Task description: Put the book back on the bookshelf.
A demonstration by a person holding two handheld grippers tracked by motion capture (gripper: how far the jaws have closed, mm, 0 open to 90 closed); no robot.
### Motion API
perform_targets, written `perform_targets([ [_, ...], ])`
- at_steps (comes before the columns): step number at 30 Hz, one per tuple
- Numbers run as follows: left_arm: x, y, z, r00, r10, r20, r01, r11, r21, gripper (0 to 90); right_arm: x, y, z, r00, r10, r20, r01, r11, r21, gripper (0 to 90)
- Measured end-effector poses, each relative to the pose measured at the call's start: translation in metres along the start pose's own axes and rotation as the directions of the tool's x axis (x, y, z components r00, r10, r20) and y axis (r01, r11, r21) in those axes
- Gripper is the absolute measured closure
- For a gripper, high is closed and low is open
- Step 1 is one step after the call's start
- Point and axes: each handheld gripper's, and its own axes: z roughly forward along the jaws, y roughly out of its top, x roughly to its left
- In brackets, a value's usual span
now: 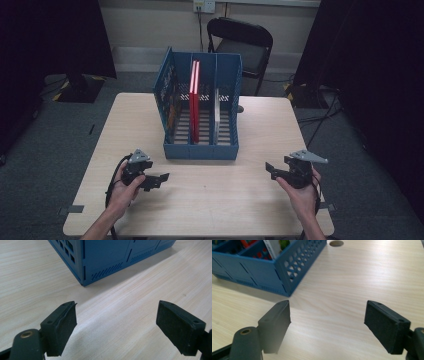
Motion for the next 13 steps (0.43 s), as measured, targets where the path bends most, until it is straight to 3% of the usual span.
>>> perform_targets([
  [1,0.001,0.0,0.0,0.9999,-0.014,-0.006,0.014,0.9999,-0.008,16.4,-0.005,-0.009,0.002,0.9993,0.004,0.037,-0.004,1.0,-0.017,21.4],
  [3,0.001,0.0,0.0,0.9998,-0.019,-0.01,0.019,0.9998,-0.01,16.5,-0.007,-0.013,0.004,0.9986,0.001,0.053,0.0,1.0,-0.014,21.4],
  [5,0.003,-0.001,-0.002,0.9995,-0.024,-0.018,0.024,0.9996,-0.013,16.4,-0.014,-0.019,0.01,0.9975,0.01,0.07,-0.012,1.0,0.028,21.0],
  [8,0.005,-0.001,-0.003,0.9995,-0.022,-0.021,0.021,0.9997,-0.014,16.5,-0.02,-0.025,0.013,0.996,0.023,0.086,-0.028,0.998,0.056,19.9],
  [13,0.006,-0.002,-0.003,0.9991,-0.035,-0.025,0.034,0.9991,-0.026,16.5,-0.024,-0.026,0.012,0.9955,0.047,0.082,-0.051,0.997,0.05,19.2],
])
